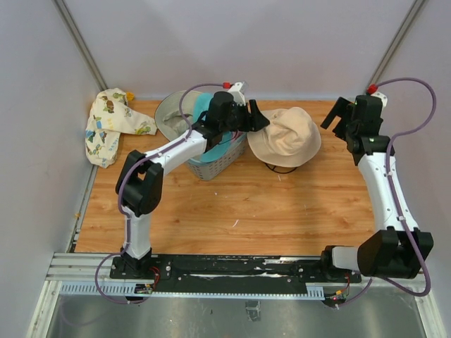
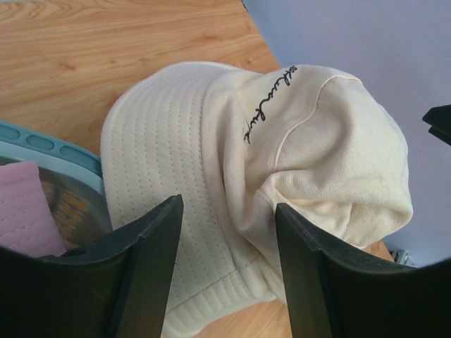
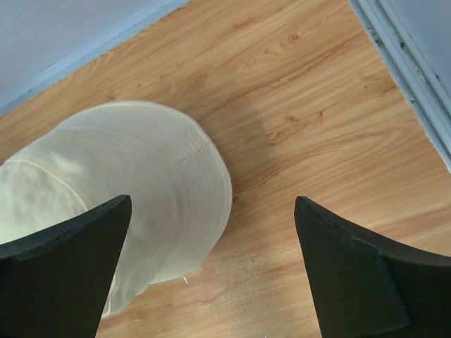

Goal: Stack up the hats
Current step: Place the hat on the hat stand.

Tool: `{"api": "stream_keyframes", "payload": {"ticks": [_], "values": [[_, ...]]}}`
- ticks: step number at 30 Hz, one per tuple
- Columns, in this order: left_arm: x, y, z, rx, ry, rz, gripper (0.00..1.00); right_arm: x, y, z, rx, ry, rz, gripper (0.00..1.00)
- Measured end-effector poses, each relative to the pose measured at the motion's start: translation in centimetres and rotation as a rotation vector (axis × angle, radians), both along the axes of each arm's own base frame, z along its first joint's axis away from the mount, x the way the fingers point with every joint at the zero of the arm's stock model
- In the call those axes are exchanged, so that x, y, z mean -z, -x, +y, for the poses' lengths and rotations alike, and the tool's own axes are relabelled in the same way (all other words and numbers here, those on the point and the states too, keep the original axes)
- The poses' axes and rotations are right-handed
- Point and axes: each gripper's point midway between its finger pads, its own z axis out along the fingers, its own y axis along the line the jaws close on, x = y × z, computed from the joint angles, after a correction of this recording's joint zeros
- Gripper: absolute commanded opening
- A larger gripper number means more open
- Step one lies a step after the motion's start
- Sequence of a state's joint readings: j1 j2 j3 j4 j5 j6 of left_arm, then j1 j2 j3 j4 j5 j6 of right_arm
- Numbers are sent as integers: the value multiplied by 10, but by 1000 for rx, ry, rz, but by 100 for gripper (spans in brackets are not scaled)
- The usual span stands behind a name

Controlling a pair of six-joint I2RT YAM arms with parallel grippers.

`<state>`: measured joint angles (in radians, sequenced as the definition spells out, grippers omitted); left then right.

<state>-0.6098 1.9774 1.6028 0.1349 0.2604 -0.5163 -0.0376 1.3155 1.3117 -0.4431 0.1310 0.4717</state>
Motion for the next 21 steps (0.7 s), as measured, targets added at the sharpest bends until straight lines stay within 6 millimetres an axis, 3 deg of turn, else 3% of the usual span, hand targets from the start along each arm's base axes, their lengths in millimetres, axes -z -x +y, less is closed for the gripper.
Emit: {"api": "stream_keyframes", "payload": {"ticks": [8, 15, 21], "values": [[17, 10, 5, -6, 25, 29, 60, 7, 14, 30, -95, -25, -77, 100], [13, 12, 1, -14, 76, 45, 60, -1, 5, 56, -177, -43, -114, 100], [13, 14, -23, 12, 91, 53, 60, 10, -10, 73, -227, -55, -90, 100]]}}
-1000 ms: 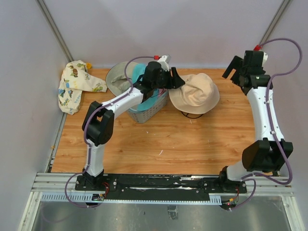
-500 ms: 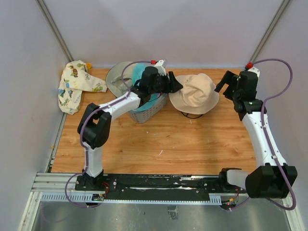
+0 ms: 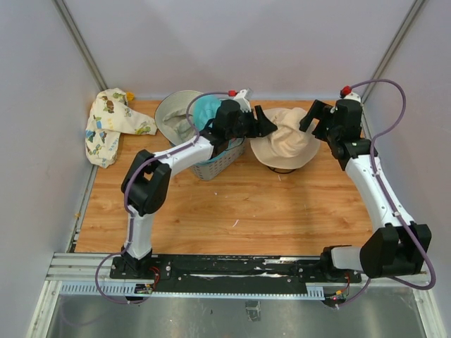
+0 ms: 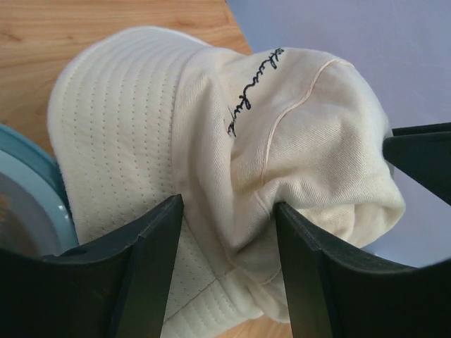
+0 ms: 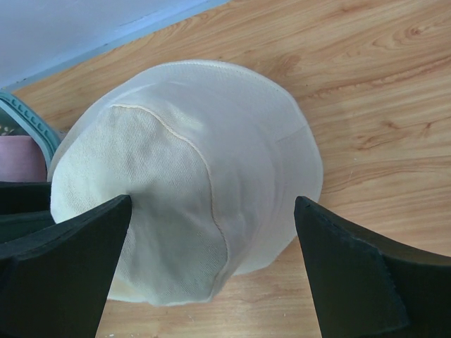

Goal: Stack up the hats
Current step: Place the hat on the hat stand.

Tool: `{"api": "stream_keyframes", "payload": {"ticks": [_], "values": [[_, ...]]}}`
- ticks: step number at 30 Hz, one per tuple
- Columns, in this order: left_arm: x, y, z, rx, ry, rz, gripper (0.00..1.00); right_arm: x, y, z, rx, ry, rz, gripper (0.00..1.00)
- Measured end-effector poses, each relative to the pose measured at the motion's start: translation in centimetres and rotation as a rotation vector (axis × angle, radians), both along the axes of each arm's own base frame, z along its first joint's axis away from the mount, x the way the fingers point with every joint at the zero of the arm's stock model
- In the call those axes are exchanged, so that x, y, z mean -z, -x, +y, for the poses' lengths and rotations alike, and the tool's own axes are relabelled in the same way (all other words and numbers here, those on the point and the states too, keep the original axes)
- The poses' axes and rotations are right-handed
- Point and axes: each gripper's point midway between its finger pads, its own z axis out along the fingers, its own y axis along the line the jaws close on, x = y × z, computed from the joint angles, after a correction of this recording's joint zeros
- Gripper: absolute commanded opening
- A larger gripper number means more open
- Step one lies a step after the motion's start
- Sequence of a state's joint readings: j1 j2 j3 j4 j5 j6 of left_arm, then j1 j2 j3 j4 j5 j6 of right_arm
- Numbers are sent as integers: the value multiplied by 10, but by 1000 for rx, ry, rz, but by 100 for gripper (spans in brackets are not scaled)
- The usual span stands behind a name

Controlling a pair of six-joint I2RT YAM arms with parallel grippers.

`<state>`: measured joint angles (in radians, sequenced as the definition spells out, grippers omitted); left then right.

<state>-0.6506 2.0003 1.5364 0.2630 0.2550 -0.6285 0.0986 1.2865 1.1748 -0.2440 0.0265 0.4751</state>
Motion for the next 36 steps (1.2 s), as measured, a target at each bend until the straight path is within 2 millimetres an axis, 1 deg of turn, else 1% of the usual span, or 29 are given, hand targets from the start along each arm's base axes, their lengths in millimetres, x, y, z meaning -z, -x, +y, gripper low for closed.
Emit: {"api": "stream_keyframes", "payload": {"ticks": [2, 4, 7, 14, 17, 22, 27, 32, 36], "values": [[6, 1, -8, 6, -1, 10, 60, 6, -4, 4, -11, 1, 15, 100], [18, 3, -15, 9, -7, 34, 60, 9, -9, 7, -19, 4, 22, 100], [31, 5, -20, 2, 7, 68, 60, 10, -15, 9, -26, 9, 27, 100], [33, 4, -20, -50, 103, 81, 61, 11, -27, 12, -36, 22, 17, 100], [34, 6, -15, -73, 140, 89, 61, 10, -28, 13, -42, 31, 11, 100], [33, 19, 2, -114, 168, 97, 61, 7, -25, 12, -52, 49, 6, 100], [36, 37, 19, -131, 165, 111, 61, -6, -17, 17, -68, 52, -24, 100], [34, 37, 22, -140, 167, 107, 62, -18, -7, 20, -76, 49, -57, 100], [32, 39, 24, -140, 167, 107, 62, -19, -4, 19, -76, 55, -62, 100]]}}
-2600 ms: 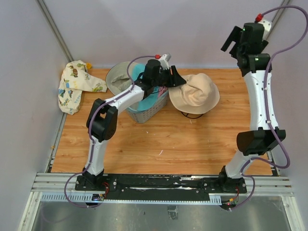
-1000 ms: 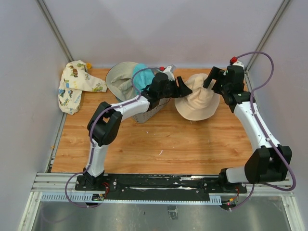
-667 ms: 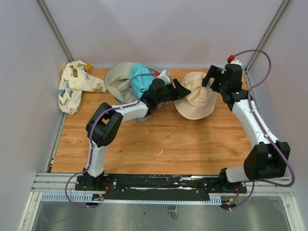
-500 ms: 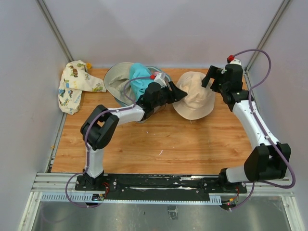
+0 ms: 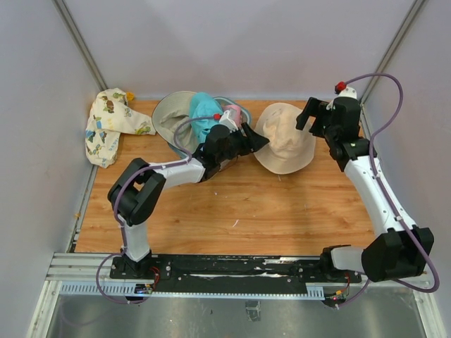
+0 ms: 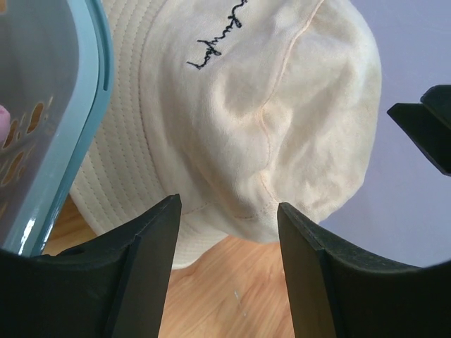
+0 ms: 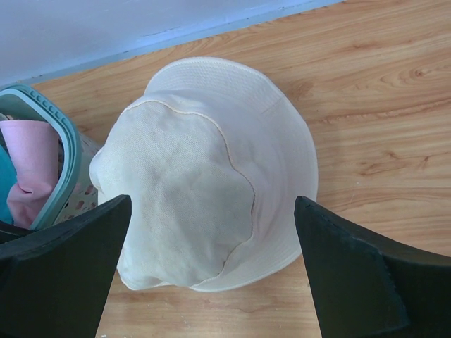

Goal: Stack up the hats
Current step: Place the hat on the hat stand, then pick up the hat from the bin.

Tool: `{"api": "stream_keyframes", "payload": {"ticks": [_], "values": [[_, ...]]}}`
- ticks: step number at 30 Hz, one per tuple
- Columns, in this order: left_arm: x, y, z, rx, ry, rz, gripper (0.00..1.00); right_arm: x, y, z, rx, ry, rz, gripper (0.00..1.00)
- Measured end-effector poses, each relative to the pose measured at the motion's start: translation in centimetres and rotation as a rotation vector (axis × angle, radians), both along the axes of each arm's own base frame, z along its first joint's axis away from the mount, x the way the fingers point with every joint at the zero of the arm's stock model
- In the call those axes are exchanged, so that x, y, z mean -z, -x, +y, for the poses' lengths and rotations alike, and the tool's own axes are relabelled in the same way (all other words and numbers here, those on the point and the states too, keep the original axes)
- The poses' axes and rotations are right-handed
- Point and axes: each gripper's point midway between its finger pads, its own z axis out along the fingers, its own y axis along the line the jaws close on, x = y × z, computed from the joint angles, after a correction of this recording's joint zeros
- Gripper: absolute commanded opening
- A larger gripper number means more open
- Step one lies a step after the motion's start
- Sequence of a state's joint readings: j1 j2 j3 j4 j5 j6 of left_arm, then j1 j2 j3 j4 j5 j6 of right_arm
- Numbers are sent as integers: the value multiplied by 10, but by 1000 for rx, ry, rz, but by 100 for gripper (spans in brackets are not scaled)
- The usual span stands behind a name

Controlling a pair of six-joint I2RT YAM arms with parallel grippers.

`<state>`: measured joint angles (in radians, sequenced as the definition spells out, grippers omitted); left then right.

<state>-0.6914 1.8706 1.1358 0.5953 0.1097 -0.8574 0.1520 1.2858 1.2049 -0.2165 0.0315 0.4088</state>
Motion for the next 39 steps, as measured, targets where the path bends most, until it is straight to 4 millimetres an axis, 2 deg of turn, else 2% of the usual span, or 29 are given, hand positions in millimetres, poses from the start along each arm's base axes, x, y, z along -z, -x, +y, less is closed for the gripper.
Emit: {"api": "stream_keyframes", "payload": {"ticks": [4, 7, 11, 14, 18, 20, 24, 28, 34, 39], "values": [[-14, 3, 2, 3, 8, -15, 62, -7, 7, -2, 7, 31, -16, 100], [-38, 8, 7, 5, 13, -51, 62, -20, 15, -1, 3, 48, -48, 100], [-90, 17, 26, -28, 4, -146, 65, -43, 24, 1, -3, 63, -105, 100], [-143, 29, 50, -82, -2, -256, 67, -55, 25, 9, -27, 71, -133, 100], [-194, 42, 87, -180, -44, -364, 70, -55, 26, 23, -66, 79, -133, 100], [-204, 45, 103, -229, -77, -390, 70, -52, 26, 32, -88, 86, -128, 100], [-200, 44, 128, -298, -157, -393, 70, -47, 27, 43, -114, 100, -119, 100], [-169, 34, 145, -333, -252, -345, 70, -45, 29, 55, -141, 107, -117, 100], [-134, 25, 146, -324, -346, -281, 71, -47, 30, 60, -155, 120, -126, 100], [-120, 25, 147, -318, -383, -241, 72, -47, 31, 63, -158, 128, -130, 100]]}}
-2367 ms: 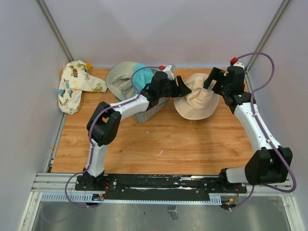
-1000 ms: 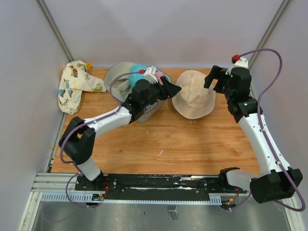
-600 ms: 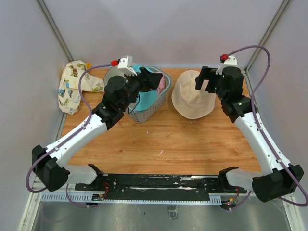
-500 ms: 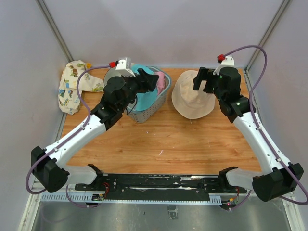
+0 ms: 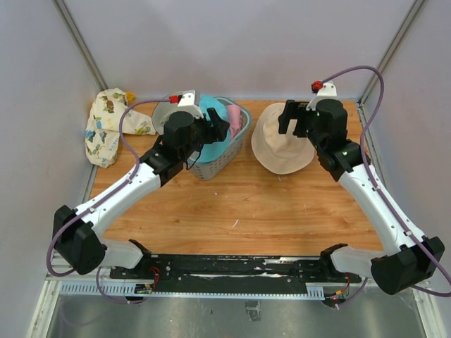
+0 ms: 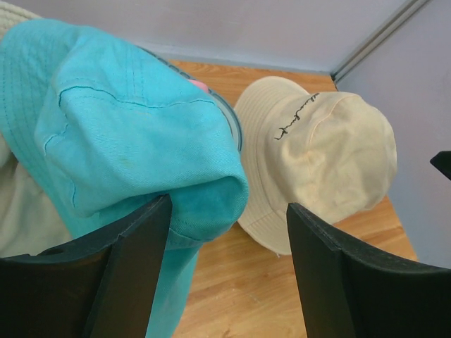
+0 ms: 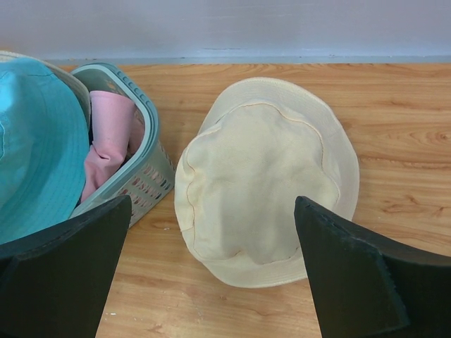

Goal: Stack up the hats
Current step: Pick up the hat from the bin.

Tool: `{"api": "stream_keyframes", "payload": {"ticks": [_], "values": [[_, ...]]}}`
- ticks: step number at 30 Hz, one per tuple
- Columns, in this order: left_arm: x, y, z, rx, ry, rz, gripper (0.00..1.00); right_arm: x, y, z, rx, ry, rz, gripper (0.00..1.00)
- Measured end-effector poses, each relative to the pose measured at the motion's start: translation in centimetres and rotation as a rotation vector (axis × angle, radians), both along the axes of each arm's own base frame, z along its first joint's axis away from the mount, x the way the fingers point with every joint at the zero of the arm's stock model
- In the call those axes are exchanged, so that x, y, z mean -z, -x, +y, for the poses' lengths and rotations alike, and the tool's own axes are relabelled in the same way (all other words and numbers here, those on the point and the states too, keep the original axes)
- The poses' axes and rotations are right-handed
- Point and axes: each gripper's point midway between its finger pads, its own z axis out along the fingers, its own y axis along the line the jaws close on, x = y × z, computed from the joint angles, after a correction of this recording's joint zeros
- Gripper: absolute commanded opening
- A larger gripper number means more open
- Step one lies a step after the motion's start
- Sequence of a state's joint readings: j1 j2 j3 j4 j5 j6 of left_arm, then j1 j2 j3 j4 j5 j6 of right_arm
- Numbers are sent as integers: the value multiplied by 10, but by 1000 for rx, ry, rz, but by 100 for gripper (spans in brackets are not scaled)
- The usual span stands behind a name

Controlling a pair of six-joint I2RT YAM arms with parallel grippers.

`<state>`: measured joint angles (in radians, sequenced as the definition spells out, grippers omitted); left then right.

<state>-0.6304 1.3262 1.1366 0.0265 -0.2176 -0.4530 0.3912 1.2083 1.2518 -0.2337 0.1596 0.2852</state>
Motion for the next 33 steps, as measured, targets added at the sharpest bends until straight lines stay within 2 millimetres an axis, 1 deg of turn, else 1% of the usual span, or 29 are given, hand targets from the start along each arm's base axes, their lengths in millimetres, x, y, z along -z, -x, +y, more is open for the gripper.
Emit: {"api": "stream_keyframes", "payload": {"ticks": [2, 8, 12, 16, 18, 20, 21, 23, 26, 29, 31, 33], "values": [[2, 1, 1, -4, -6, 13, 73, -1, 0, 1, -2, 0, -4, 100], [3, 0, 2, -11, -16, 31, 73, -1, -1, 1, -1, -2, -11, 99], [6, -7, -4, -11, -24, 41, 64, -1, -2, 1, -1, -3, -13, 99], [25, -16, -11, -6, -53, 77, 39, 3, -2, 1, -1, 1, -7, 99], [37, -18, -13, -2, -75, 101, 23, 5, -1, 0, 2, 4, -5, 99], [45, -19, -13, -1, -93, 116, 10, 7, -1, -1, 3, 8, -2, 99], [46, -19, -12, -2, -98, 119, 7, 8, 0, -1, 4, 9, -1, 100], [46, -19, -11, -6, -105, 118, 5, 7, 0, -1, 4, 8, -4, 99], [41, -18, -7, -13, -113, 102, 1, 4, 3, -2, 5, 6, -12, 99], [25, -15, -1, -24, -115, 75, 0, 0, 6, -3, 6, 2, -23, 99], [4, -13, 3, -30, -109, 41, 1, -2, 8, -3, 7, 0, -29, 100], [-25, -10, 6, -34, -92, -10, 0, -4, 9, -4, 8, -1, -34, 99]]}}
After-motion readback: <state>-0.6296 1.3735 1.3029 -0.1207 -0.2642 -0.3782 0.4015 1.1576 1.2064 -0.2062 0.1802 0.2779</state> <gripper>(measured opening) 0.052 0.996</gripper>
